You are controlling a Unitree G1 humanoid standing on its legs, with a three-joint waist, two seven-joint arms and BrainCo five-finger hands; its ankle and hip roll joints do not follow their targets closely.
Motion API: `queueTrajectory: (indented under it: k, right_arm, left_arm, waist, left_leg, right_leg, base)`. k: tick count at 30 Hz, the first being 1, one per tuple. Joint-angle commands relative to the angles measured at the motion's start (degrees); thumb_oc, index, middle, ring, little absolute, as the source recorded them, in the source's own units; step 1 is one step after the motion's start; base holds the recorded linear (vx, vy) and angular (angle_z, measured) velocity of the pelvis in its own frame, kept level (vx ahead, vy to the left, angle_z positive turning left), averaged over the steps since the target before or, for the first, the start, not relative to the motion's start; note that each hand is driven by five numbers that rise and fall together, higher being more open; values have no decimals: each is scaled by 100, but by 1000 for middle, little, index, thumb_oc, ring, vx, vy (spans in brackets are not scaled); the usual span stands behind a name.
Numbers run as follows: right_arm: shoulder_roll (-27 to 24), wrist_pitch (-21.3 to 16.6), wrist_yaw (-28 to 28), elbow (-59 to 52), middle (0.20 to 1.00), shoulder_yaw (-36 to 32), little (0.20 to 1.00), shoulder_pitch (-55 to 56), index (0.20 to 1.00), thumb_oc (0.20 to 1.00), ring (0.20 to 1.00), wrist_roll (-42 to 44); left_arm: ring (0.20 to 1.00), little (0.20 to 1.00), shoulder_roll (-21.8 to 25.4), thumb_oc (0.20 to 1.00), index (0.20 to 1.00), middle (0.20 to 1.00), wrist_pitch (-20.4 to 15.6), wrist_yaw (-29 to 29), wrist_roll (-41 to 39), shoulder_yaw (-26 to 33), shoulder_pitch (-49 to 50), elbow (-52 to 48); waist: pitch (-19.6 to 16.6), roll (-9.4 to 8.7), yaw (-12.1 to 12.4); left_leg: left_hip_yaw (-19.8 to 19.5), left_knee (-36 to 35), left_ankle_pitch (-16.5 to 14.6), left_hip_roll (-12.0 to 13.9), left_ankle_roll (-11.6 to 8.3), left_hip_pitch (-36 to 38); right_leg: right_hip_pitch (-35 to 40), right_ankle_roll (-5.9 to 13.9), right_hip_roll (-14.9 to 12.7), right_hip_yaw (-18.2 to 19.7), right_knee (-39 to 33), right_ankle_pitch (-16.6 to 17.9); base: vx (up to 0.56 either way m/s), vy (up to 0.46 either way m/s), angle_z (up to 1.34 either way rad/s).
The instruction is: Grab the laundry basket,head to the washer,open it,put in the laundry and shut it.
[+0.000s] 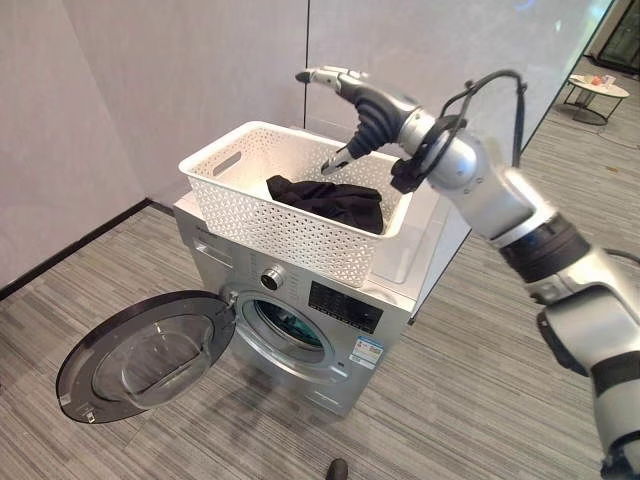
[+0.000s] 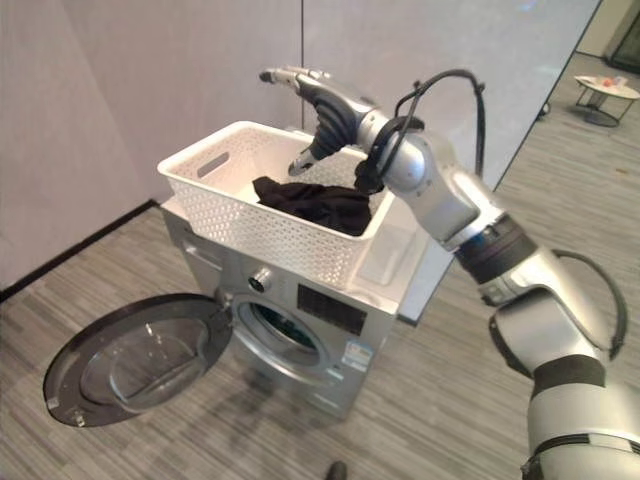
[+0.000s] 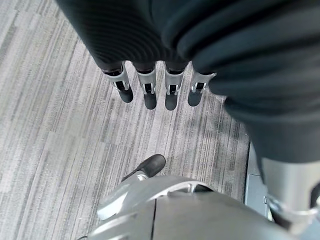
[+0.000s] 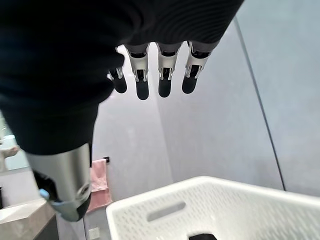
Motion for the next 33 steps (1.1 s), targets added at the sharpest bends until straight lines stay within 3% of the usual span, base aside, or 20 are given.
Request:
queueTrajectory:
  k: [1, 8, 11, 13, 17, 26, 33]
  right_arm:
    - [-111, -198, -329, 824, 1000, -72, 1000, -959, 1000, 1000, 1000, -46]
    - [-825, -524, -438, 1340, 1000, 1464, 1000, -1984, 1000, 1000, 1000, -1308]
    - [-599, -613, -428, 1790, 1000, 2098, 1000, -2163, 1000, 1000, 1000, -2006]
    - [-216, -936, 153, 1838, 1000, 3010, 1000, -2548, 1000, 1000, 1000, -2004]
    - [-300, -1134, 299, 1559, 1000, 3657, 1000, -2878, 1000, 1000, 1000, -2254]
    - [-632, -1186, 342, 1372, 1000, 4257, 1000, -3202, 1000, 1000, 1000, -2671]
    - [-529, -983, 537, 1779, 1000, 4288, 1000, -3270, 1000, 1000, 1000, -2223]
  left_arm:
    - [1000, 1000, 181, 1000, 1000, 1000, -72, -33, 18, 109, -37, 443]
    - [1000, 1000, 469, 1000, 1000, 1000, -171, 89, 104, 198, -197, 537]
    - [1000, 1000, 547, 1000, 1000, 1000, -152, 120, 108, 96, -270, 556]
    - [1000, 1000, 628, 1000, 1000, 1000, -184, 104, -16, 126, -266, 522]
    - [1000, 1000, 553, 1000, 1000, 1000, -227, 107, -163, 46, -351, 382]
    - [1000, 1000, 370, 1000, 1000, 1000, -284, 142, -403, -192, -497, 142]
    - [1000, 1000, 365, 1000, 1000, 1000, -345, 180, -669, -346, -630, -15]
  waist:
    - [117, -621, 29]
    - [448, -793, 255]
    - [568, -786, 375]
    - [636, -799, 531]
    - [707, -823, 585]
    - [835, -857, 580]
    - [1020, -790, 573]
  left_leg:
    - [-154, -263, 312, -291, -60, -168]
    - [-299, -263, 391, -285, -118, -501]
    - [-354, -263, 422, -271, -138, -694]
    - [-368, -263, 429, -272, -155, -789]
    - [-459, -263, 467, -252, -179, -926]
    - [-570, -263, 498, -241, -177, -1087]
    - [-582, -263, 554, -226, -181, -1219]
  right_leg:
    - [565, 858, -962, 101, -624, 785]
    - [378, 911, -1025, -65, -618, 838]
    - [257, 904, -1039, -108, -633, 841]
    - [184, 914, -1066, -171, -633, 814]
    - [117, 903, -1063, -236, -633, 811]
    - [38, 886, -1061, -313, -633, 802]
    - [-114, 864, -1055, -308, -633, 833]
  base:
    - [0, 0, 0]
    - [-14, -20, 7]
    - [23, -13, 37]
    - [64, 4, 5]
    - [37, -19, 3]
    - [5, -12, 11]
    - [0, 0, 0]
